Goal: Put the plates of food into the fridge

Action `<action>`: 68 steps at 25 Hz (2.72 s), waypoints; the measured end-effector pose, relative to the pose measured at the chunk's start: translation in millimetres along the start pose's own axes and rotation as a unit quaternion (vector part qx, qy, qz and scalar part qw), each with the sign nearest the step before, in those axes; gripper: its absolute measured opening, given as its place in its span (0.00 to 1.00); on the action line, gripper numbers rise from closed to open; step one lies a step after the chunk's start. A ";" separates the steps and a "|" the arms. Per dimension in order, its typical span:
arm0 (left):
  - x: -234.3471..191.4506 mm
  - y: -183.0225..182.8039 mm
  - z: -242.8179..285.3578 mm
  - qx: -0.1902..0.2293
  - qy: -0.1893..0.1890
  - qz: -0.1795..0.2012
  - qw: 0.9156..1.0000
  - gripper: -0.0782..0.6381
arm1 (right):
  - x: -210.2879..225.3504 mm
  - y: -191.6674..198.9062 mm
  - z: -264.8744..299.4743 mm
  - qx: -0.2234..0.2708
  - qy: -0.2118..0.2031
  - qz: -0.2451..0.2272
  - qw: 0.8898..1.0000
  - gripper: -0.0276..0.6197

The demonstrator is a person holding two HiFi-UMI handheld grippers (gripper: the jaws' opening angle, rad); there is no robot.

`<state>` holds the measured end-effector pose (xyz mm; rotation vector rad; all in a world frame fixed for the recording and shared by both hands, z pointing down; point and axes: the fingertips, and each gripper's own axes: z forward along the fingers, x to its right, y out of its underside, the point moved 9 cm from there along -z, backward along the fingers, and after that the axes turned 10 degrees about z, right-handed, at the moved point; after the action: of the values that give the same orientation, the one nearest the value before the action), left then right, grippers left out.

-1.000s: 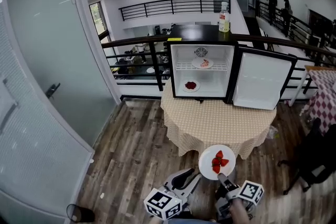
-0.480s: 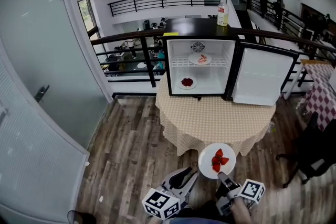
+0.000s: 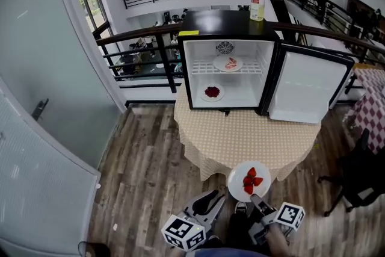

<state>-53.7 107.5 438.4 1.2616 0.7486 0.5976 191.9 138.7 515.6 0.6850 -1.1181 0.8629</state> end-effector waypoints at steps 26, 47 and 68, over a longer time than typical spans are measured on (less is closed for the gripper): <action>-80.7 -62.9 195.4 -0.011 -0.074 0.017 0.997 0.26 | -36.9 -198.9 147.0 -0.087 -0.001 -0.004 0.996 0.08; -182.5 -92.0 212.6 -0.042 0.029 0.045 0.998 0.26 | -63.4 -185.5 222.2 -0.002 0.026 0.043 0.999 0.08; -276.5 -89.6 226.1 -0.030 0.115 0.025 0.993 0.26 | -50.4 -250.1 360.0 0.131 0.096 0.118 0.980 0.08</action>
<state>-52.5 -260.6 426.9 1.1706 0.8854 0.8102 227.2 -298.3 565.4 0.6753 -0.9314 1.2693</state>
